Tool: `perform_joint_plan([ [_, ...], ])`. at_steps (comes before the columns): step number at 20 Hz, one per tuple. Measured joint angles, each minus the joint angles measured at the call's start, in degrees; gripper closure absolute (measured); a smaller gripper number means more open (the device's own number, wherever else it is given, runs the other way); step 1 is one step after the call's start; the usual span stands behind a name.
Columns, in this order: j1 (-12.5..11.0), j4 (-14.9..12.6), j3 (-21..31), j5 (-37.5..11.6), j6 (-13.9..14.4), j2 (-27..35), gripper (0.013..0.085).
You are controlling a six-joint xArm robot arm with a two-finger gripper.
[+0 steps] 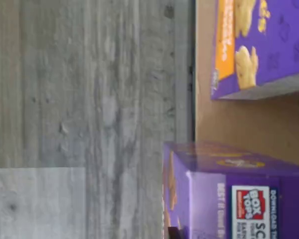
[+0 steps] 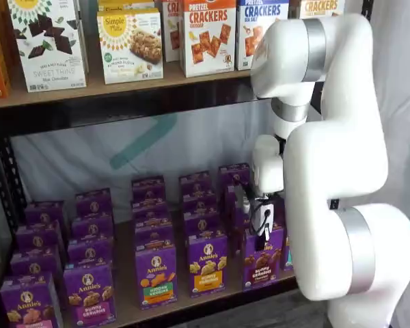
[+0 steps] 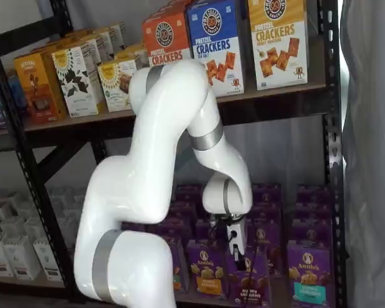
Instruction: Pick up the purple box with a brown patch in the center, on the bottom shelf, the fifth box from the left
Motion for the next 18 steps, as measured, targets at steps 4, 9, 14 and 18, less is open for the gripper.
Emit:
perform_joint_plan([
  [4,0.5,-2.3,5.5,0.0,2.7,-5.0,0.0650],
  [9,1.1,-5.4,11.4,-0.5,6.3,-10.7,0.0650],
  [14,2.0,-4.3,16.2,0.7,6.1,-16.6,0.0650],
  [18,2.1,-3.2,18.1,2.2,5.2,-19.8,0.0650],
])
